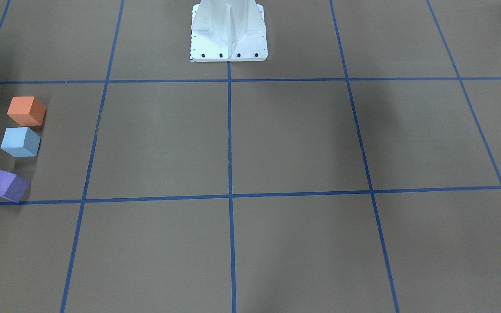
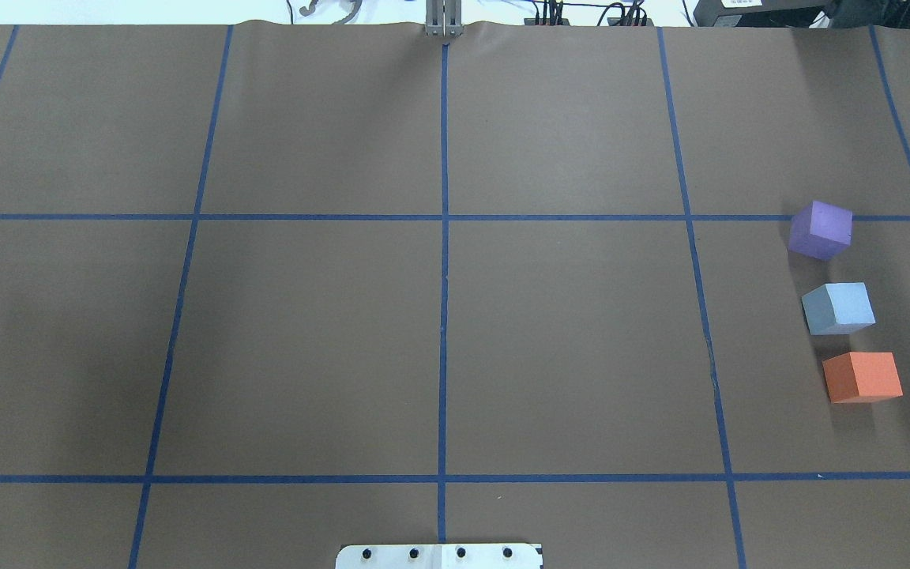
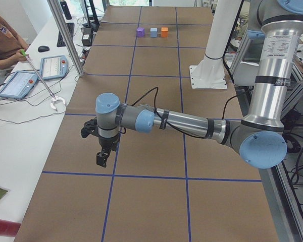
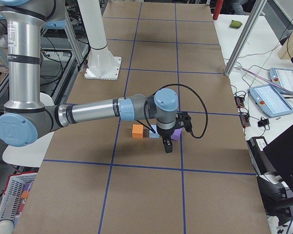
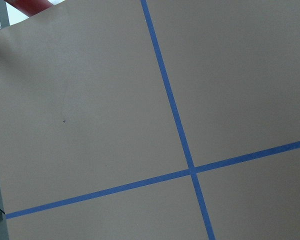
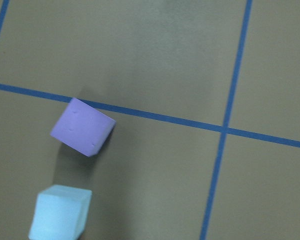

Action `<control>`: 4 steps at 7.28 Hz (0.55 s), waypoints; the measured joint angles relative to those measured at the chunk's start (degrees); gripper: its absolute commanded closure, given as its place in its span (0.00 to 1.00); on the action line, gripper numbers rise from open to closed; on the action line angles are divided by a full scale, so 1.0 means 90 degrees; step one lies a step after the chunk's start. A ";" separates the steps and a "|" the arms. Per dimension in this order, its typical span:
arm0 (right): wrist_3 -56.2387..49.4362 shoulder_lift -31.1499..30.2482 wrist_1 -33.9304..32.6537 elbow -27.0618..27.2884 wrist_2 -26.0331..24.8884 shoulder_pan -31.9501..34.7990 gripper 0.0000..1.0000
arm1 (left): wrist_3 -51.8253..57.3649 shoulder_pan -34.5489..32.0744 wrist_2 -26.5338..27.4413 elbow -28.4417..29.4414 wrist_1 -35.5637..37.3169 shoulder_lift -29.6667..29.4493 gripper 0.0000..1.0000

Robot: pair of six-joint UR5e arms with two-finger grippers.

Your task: Place blue block between orange and purple blocks

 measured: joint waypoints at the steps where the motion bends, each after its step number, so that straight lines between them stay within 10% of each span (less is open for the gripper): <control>1: -0.0273 -0.0173 -0.0066 -0.0097 0.0160 0.0237 0.00 | 0.0273 -0.0065 -0.0137 0.0004 0.0009 0.0136 0.00; 4: -0.0345 -0.0291 -0.0046 -0.0262 0.0199 0.0353 0.00 | 0.0756 -0.0492 -0.0497 0.0091 0.0010 0.0487 0.00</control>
